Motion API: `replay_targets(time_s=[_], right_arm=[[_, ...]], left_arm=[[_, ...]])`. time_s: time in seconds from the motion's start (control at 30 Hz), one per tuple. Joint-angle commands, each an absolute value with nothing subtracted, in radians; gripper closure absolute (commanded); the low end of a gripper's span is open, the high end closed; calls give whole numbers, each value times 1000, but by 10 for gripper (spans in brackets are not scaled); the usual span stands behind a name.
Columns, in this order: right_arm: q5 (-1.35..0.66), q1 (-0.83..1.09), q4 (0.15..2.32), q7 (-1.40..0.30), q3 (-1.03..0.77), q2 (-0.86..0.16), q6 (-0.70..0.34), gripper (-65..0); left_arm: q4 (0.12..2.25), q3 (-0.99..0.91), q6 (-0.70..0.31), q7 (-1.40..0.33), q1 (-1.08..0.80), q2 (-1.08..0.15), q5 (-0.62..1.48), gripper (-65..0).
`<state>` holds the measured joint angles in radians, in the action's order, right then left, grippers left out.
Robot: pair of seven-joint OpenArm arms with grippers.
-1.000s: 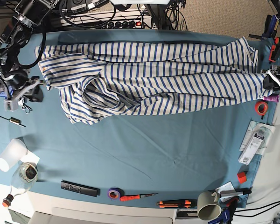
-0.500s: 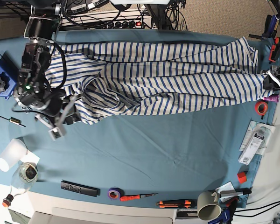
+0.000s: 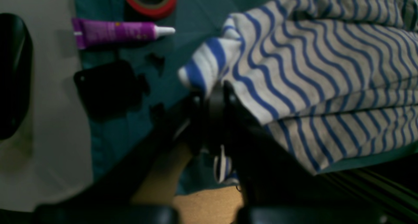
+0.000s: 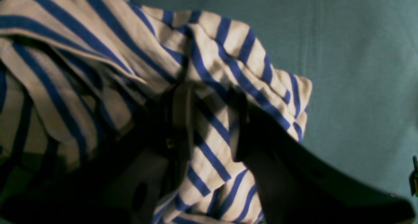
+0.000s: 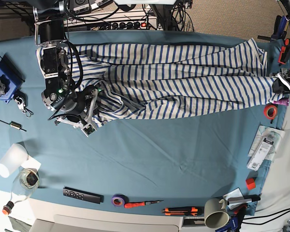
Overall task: Fold the T-shirt properly
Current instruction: 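Carry the held sleeve back across the shirt body with the right gripper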
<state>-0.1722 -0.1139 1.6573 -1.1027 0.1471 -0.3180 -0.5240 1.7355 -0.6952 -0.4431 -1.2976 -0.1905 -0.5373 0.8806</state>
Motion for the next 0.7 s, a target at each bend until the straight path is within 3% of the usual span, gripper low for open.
replay_targets(time_s=[0.0,0.03,0.13,0.47,0.67], right_arm=[[-174,-135,1673,-1086,143,-329,-521,-178],[-174,-136,1673,-1090,143,-329,-518,-153],[-174,-136,1673,-1092,143,-329,-500,0],[-130,-186,1676,-1087,142,-330,-383,0],[-294,-204,1676,-1192,142,-329,-393,0]], left_arm=[[1753,-704,-447,-1283,-183,-559,894,0],[1753,-704,-447,-1283,-183,-559,894,0],[1753,-704,-447,-1282,-182,-559,894,0],[1753,-704,-447,-1282,-183,-559,894,0],[1753,-704,-447,-1282,-183,-559,894,0]])
